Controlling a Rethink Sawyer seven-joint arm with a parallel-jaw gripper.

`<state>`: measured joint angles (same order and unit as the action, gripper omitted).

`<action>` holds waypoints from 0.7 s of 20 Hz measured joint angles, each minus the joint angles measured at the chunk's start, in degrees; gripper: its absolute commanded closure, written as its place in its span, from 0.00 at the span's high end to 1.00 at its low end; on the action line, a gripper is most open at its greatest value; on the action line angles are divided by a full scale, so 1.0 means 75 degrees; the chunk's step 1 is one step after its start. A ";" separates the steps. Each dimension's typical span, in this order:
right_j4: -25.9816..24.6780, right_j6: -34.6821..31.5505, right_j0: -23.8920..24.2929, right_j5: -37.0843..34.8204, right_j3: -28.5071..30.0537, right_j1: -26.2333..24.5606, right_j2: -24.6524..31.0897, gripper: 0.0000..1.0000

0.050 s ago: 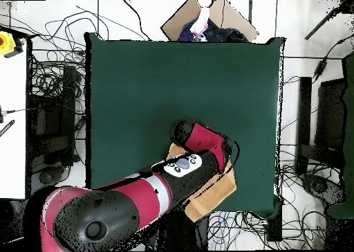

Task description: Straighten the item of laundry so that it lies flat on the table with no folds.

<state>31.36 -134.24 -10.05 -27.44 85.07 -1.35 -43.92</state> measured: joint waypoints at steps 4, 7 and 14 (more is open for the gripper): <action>-0.0029 0.0000 0.0000 -0.0001 0.0007 0.0072 0.0001 0.00; -0.0129 0.0000 0.0000 -0.0001 0.0021 0.0181 -0.0001 0.00; -0.0319 0.0000 0.0000 -0.0001 0.0022 0.0347 -0.0001 0.00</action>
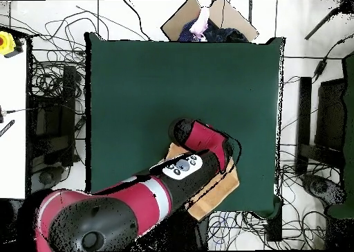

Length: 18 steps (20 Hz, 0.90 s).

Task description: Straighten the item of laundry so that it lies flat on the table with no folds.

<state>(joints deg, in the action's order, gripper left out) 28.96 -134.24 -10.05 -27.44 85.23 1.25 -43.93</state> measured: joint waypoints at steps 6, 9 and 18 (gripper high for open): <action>-0.0002 0.0000 0.0006 0.0000 -0.0012 0.0063 0.0001 0.00; -0.0002 0.0000 0.0018 0.0011 -0.0012 0.0128 0.0000 0.00; -0.0051 0.0000 0.0155 0.0672 -0.0012 0.0167 0.0158 0.00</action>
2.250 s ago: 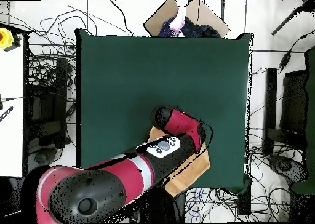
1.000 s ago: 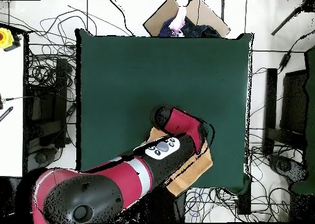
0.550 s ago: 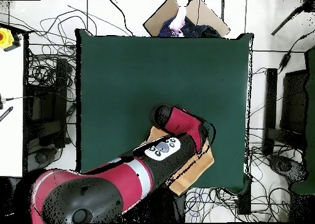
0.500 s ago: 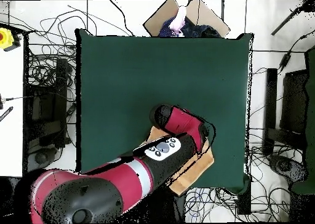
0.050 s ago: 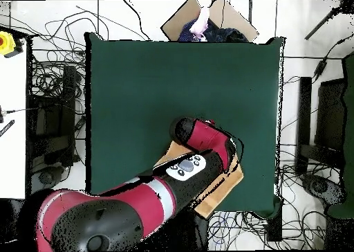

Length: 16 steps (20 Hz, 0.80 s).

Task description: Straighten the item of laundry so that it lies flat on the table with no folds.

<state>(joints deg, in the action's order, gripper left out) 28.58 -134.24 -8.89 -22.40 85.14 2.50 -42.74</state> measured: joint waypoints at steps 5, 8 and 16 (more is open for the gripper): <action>-0.0316 0.0000 0.0225 0.0531 0.0001 0.0029 0.0245 0.00; -0.0473 0.0000 0.0295 0.0661 0.0001 0.0049 0.0328 0.00; -0.1021 0.0000 0.0420 0.0814 -0.0014 0.0202 0.0572 0.00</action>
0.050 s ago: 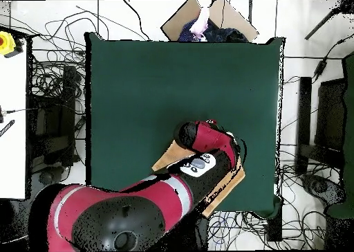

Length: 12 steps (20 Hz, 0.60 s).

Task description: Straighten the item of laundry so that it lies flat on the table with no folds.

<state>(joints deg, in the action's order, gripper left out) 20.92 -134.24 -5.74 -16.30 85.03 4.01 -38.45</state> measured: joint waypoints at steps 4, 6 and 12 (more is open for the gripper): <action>-0.0216 0.0000 0.0065 0.0002 -0.0016 0.0097 0.0209 0.00; -0.0338 0.0000 0.0133 0.0002 -0.0039 0.0170 0.0345 0.00; -0.0893 0.0000 0.0402 0.0044 -0.0219 0.0346 0.0685 0.00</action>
<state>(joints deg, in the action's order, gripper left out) 14.22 -134.24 -2.73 -15.97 83.39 6.60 -33.32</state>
